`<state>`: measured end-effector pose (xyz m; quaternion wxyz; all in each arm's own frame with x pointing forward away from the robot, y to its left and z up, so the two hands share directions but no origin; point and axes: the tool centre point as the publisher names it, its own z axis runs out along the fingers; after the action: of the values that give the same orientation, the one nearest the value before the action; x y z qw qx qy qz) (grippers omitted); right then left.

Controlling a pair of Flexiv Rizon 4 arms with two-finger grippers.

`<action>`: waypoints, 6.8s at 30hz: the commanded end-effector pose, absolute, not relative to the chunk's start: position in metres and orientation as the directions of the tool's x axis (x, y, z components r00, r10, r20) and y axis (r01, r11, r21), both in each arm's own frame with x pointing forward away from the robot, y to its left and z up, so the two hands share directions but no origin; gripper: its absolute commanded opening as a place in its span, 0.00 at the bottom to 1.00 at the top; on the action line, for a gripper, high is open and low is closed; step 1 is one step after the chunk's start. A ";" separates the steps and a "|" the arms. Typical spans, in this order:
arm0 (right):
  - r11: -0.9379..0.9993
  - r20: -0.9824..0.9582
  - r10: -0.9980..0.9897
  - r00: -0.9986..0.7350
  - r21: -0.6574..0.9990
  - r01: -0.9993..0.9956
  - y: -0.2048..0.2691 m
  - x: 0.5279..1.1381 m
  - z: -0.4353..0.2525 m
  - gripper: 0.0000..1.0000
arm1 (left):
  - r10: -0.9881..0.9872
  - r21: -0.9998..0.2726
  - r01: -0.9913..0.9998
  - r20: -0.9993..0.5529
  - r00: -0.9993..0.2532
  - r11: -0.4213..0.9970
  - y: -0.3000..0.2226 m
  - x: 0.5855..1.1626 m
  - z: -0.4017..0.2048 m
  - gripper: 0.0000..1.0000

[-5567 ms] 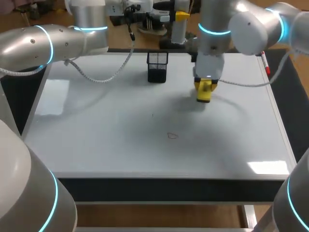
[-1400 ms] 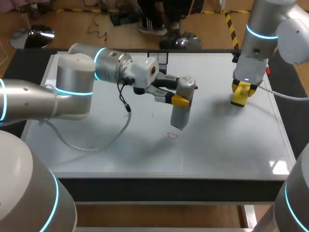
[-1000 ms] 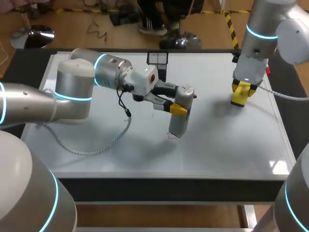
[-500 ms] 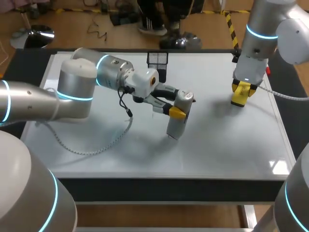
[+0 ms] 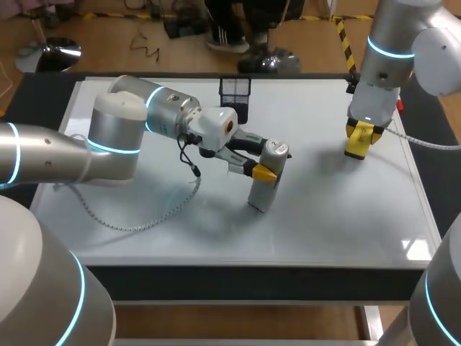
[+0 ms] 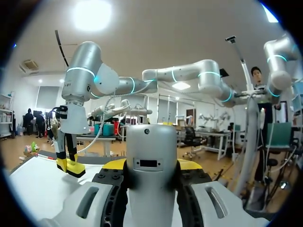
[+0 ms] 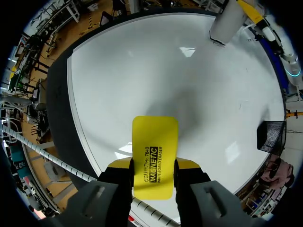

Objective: Pick up the inspection probe, press it on each red-marked spot on the whiteboard one by one, put down the probe, pick up the eraser, and wipe off all the red marks.

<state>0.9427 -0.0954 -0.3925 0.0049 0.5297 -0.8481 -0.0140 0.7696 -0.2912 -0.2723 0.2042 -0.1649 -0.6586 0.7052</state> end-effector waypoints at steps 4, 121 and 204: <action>0.437 -0.004 -0.899 -0.437 0.028 -0.899 -0.096 0.943 -0.392 0.00 | 0.499 -0.998 -0.049 0.028 -0.866 -0.029 -0.288 0.773 -0.277 0.00; 0.437 -0.004 -0.899 -0.437 0.028 -0.899 -0.096 0.943 -0.392 0.00 | 0.509 -0.999 0.030 -0.034 -0.860 -0.016 -0.061 0.937 -0.221 0.00; -0.125 -0.062 -0.990 0.124 0.018 -0.992 0.191 0.796 -0.422 0.00 | 0.509 -0.999 0.030 -0.034 -0.860 -0.016 -0.061 0.937 -0.221 0.00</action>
<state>0.7912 0.1927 -0.4194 -0.0144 0.7488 -0.6621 -0.0258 0.9370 -0.0611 -0.2223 0.1745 -0.1980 -0.6788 0.6853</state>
